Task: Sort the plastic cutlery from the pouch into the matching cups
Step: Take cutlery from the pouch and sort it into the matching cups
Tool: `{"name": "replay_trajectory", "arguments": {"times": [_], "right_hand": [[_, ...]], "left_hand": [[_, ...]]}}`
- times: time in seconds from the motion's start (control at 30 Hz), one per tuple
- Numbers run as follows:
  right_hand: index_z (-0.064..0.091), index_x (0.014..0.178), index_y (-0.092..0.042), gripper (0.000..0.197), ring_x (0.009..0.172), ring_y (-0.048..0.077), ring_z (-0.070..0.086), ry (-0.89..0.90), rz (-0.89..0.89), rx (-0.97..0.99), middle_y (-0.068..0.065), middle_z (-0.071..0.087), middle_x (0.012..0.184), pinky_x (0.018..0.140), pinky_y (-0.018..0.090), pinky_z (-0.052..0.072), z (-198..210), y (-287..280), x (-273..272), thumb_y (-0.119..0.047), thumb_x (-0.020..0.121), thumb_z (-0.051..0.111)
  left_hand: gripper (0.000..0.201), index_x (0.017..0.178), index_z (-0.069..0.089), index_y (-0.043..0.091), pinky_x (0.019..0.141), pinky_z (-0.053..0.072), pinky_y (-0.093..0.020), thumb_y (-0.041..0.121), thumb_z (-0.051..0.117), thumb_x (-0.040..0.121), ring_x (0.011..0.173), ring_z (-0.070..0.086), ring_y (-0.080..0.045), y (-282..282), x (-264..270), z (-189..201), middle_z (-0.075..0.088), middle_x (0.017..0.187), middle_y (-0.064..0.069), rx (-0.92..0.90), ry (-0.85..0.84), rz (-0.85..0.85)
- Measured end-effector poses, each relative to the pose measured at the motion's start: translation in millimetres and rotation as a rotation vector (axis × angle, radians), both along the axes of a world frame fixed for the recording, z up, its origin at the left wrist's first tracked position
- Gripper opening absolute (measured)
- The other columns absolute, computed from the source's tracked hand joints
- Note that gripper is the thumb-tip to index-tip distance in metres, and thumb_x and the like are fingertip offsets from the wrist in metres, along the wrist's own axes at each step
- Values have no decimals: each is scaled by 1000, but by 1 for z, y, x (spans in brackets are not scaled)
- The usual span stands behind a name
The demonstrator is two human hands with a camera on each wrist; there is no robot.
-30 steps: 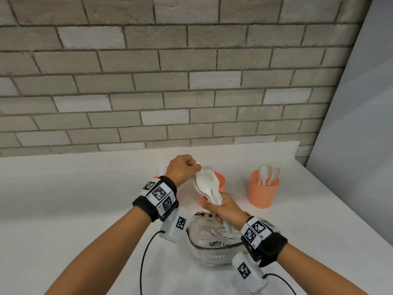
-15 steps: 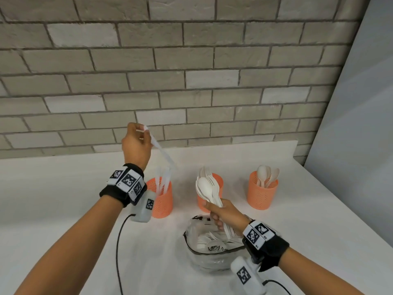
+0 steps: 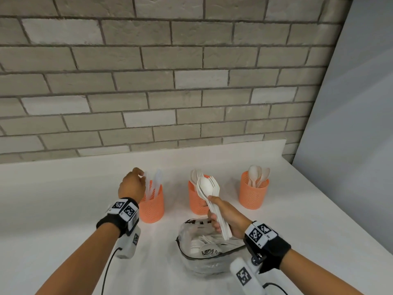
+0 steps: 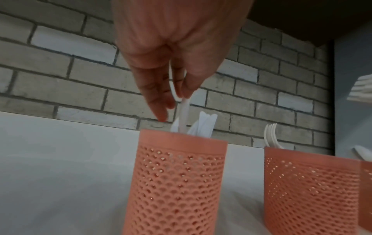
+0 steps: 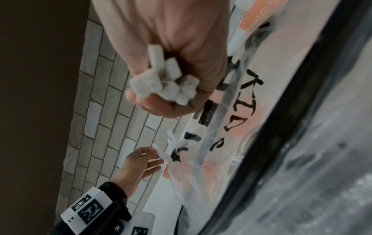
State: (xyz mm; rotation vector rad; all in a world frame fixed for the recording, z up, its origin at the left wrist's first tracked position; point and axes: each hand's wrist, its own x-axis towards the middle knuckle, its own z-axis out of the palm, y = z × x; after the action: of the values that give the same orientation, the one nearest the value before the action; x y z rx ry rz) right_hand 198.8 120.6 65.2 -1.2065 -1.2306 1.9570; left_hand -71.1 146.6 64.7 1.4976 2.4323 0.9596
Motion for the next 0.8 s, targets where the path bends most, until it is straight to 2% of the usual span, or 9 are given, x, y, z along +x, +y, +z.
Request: {"name": "replay_trajectory", "arguments": {"times": [0.1, 0.17, 0.2, 0.27, 0.37, 0.43, 0.53, 0.67, 0.8], "right_hand": [[52, 94, -13, 27, 32, 8, 33, 18, -23, 14, -3, 42, 49, 34, 16, 29, -2, 0, 2, -36, 98, 37], [51, 94, -12, 26, 31, 8, 34, 19, -45, 43, -1, 43, 51, 34, 16, 29, -3, 0, 1, -35, 98, 38], [51, 94, -12, 26, 31, 7, 34, 19, -56, 61, -1, 43, 52, 34, 15, 29, -3, 0, -1, -35, 98, 39], [51, 95, -12, 25, 30, 7, 34, 25, -73, 99, 0, 44, 55, 34, 15, 29, -4, -2, -5, -35, 98, 40], [51, 96, -13, 24, 31, 7, 36, 36, -85, 151, 2, 47, 58, 34, 15, 29, -5, -7, -13, -35, 97, 42], [53, 98, -13, 25, 32, 7, 36, 51, -92, 173, 1, 51, 56, 34, 15, 30, -7, -10, -17, -35, 97, 43], [55, 95, -13, 24, 32, 7, 36, 102, -101, 153, 0, 52, 56, 33, 15, 29, -6, -15, -20, -36, 95, 48], [52, 96, -11, 21, 33, 7, 37, 156, -93, 103, 2, 54, 58, 33, 16, 30, -6, -22, -20, -32, 93, 53], [58, 101, -13, 23, 35, 8, 42, 172, -77, 76, 4, 59, 61, 34, 16, 32, -6, -29, -19, -34, 94, 50]], "left_hand": [[38, 128, 49, 4, 91, 45, -44, 17, 49, 93, 112, 53, -38, -1, 12, 3, 48, 129, -20, 44, -5, -23], [36, 126, 52, 3, 90, 47, -41, 16, 52, 92, 106, 56, -34, -5, 27, 10, 55, 122, -19, 188, -32, -93], [33, 122, 55, 3, 86, 47, -35, 16, 53, 92, 99, 59, -30, -9, 37, 15, 59, 114, -16, 247, -104, -149], [27, 116, 58, 5, 78, 45, -27, 17, 53, 93, 88, 59, -21, -18, 59, 24, 63, 103, -9, 226, -316, -284], [16, 106, 58, 12, 67, 47, -23, 17, 52, 93, 78, 60, -16, -29, 87, 29, 61, 100, -8, 70, -637, -458], [18, 109, 56, 13, 67, 49, -24, 20, 52, 93, 76, 61, -14, -35, 99, 28, 62, 101, -9, 11, -749, -491], [29, 116, 54, 11, 64, 50, -22, 29, 52, 93, 77, 63, -13, -43, 109, 23, 65, 102, -9, -36, -826, -481], [29, 110, 58, 8, 60, 46, -19, 30, 55, 92, 71, 59, -9, -52, 115, 14, 64, 85, -1, -49, -826, -472], [24, 103, 57, 6, 53, 45, -16, 25, 58, 90, 62, 55, -9, -58, 116, 9, 61, 75, -1, -18, -880, -446]]}}
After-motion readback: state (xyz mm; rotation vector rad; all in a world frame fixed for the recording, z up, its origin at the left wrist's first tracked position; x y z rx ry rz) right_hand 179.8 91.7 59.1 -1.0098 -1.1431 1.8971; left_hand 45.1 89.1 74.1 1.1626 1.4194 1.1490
